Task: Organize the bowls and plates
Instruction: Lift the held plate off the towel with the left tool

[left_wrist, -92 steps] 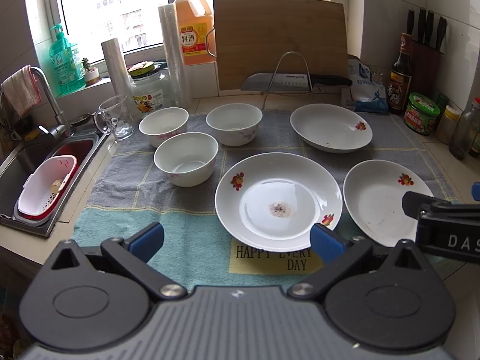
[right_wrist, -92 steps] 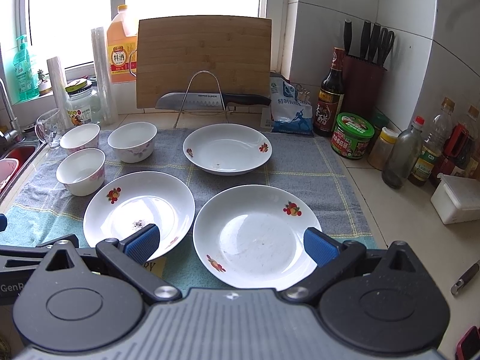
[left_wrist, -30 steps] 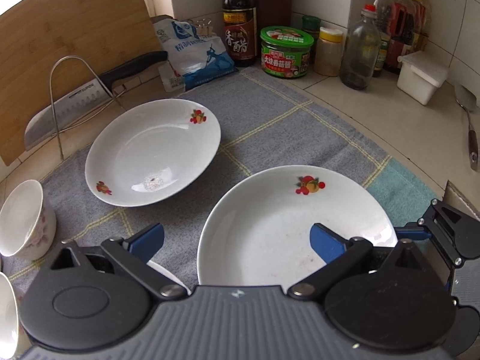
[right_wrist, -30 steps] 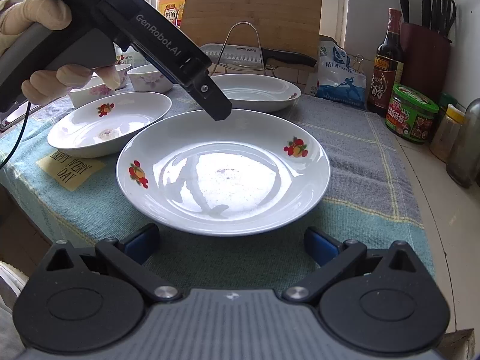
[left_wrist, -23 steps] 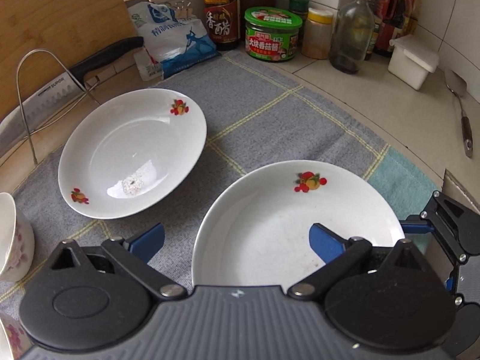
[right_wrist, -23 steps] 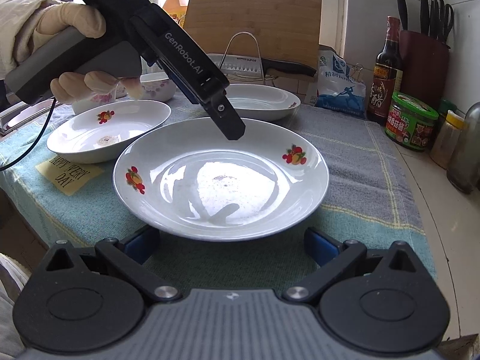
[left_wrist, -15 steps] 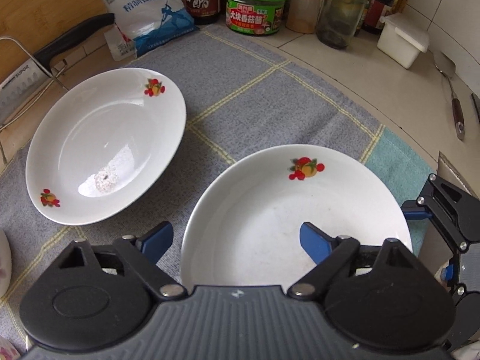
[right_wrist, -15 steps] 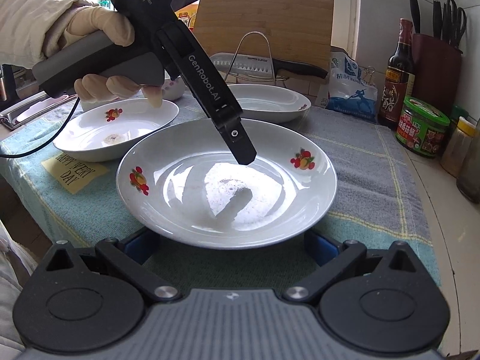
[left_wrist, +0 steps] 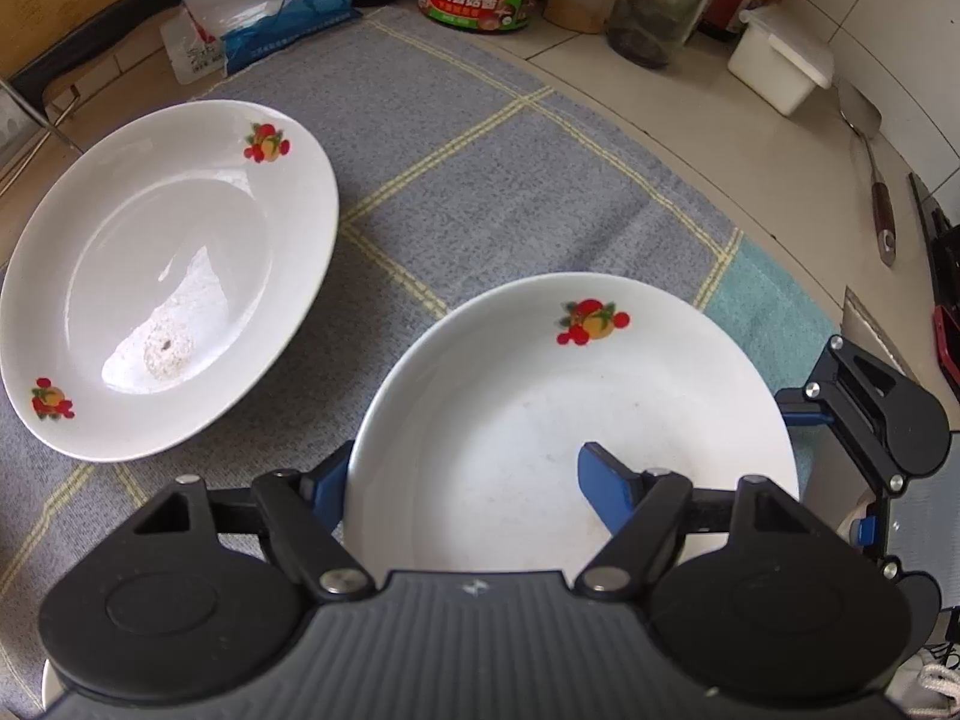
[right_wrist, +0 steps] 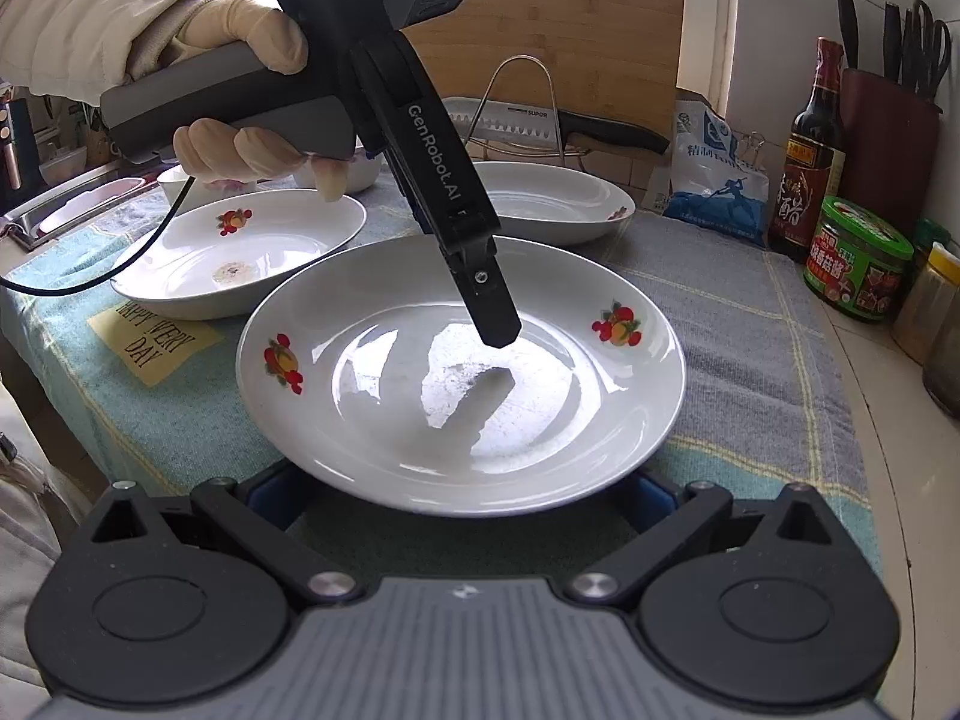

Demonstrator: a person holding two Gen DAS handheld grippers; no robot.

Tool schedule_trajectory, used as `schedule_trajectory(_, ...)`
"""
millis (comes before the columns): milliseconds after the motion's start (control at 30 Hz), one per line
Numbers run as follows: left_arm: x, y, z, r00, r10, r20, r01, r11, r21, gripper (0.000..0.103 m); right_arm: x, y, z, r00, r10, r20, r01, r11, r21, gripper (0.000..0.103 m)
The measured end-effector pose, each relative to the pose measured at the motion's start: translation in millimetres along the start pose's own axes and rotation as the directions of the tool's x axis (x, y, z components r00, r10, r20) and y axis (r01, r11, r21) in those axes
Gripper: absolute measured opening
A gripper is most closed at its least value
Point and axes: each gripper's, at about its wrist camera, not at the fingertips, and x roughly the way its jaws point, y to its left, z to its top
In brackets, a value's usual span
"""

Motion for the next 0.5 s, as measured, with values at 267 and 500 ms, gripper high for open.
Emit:
schedule_trajectory(267,-2,-3,2,1.000,0.002,0.019,-0.003,0.999,0.046,0.076,0,0,4,0.999,-0.028,-0.021,0.028,1.000,-0.014,0.103)
schedule_trajectory(500,-4,-6,20,0.999,-0.001,0.051,-0.002,0.998,0.059,0.076,-1,-13,10,0.998,-0.046,-0.032,0.046,0.999,-0.008,0.103)
